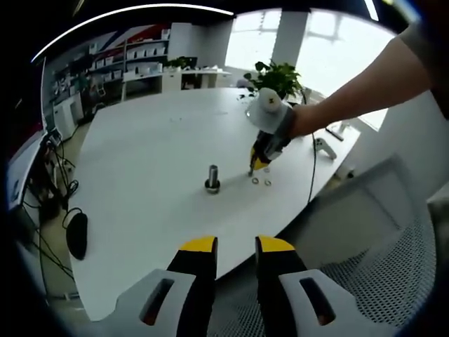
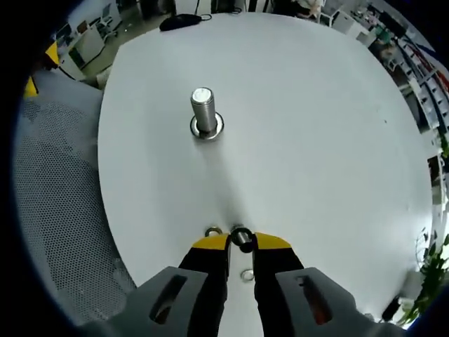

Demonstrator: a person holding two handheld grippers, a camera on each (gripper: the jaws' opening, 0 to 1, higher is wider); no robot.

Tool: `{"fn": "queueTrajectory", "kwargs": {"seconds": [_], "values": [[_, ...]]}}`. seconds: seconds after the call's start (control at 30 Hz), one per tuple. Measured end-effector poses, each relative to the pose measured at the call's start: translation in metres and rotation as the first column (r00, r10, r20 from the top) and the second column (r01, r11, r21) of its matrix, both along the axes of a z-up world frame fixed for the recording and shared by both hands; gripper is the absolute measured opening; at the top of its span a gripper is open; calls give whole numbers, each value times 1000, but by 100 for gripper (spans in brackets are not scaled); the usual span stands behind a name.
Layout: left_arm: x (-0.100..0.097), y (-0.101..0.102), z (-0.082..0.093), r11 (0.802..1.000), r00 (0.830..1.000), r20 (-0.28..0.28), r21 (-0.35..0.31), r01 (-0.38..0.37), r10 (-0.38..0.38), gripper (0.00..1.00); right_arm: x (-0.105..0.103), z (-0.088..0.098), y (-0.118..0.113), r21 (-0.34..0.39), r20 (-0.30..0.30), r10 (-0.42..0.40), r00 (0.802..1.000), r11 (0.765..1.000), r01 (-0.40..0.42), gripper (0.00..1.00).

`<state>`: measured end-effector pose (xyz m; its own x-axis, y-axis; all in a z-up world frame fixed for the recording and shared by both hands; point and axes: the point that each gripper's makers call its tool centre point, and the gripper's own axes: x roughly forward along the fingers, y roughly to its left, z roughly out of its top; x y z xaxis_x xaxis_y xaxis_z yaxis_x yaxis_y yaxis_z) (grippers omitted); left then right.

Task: Place the washer onto the threaded stud by aligning its center hole with the stud, sliding it down to the base, and recovering from edge contact or off-axis alignment until the washer reaches the visible bottom stop.

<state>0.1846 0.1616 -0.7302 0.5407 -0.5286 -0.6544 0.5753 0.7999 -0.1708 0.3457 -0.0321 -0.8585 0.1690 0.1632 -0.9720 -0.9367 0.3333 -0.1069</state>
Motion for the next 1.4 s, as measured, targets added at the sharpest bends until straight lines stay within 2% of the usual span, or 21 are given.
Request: {"fn": "queueTrajectory", "kwargs": {"seconds": [0.8, 1.07, 1.4], "values": [[0, 2, -3, 1000, 1000, -11, 21, -11, 11, 19, -2, -16, -7, -4, -34, -33, 999, 999, 33, 15], [0, 2, -3, 1000, 1000, -13, 22, -11, 11, 19, -3, -14, -9, -1, -37, -56, 998, 998, 56, 20], [0, 1, -2, 1000, 1000, -9, 21, -4, 5, 19, -14, -7, -27, -7, -42, -88, 995, 996, 88, 20]]}}
